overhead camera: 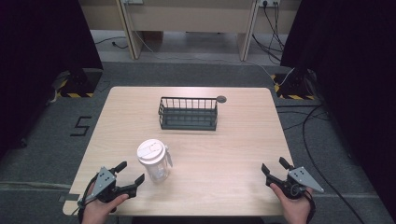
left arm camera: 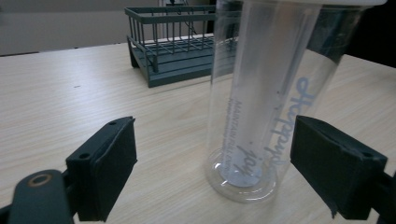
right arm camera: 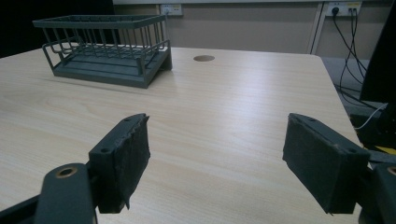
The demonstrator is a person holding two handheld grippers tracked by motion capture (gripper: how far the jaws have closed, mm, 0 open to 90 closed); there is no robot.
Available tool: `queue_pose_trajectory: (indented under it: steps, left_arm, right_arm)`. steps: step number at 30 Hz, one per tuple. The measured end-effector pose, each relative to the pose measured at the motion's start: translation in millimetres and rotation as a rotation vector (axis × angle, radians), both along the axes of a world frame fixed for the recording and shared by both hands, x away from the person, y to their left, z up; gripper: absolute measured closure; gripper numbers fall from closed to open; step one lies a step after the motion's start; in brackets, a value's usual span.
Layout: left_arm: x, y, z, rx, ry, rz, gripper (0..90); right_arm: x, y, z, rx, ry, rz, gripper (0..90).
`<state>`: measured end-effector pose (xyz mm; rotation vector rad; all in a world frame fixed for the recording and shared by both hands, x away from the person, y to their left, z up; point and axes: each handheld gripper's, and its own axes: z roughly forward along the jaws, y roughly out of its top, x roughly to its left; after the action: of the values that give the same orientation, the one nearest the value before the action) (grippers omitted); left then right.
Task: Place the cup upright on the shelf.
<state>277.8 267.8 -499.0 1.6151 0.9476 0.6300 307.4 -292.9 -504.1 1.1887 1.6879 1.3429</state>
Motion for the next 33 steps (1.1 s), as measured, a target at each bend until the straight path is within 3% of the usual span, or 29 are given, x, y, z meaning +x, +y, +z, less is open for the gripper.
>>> queue_pose_trajectory:
  steps: [4, 16, 33]
  left_arm:
    - [-1.6, -9.8, 0.3, -0.027, 0.004, -0.054, 14.0]
    - [7.5, -23.2, -0.2, 0.034, -0.023, -0.086, 13.0]
    - [35.3, -43.7, -3.6, 0.056, -0.017, -0.143, 9.7]
  right_arm:
    - [0.2, 2.1, -2.9, 0.001, 0.01, 0.008, 23.3]
    - [4.8, 6.6, -8.5, -0.006, 0.031, 0.028, 23.8]
    - [5.2, 6.5, -8.5, 0.0, 0.037, 0.032, 24.0]
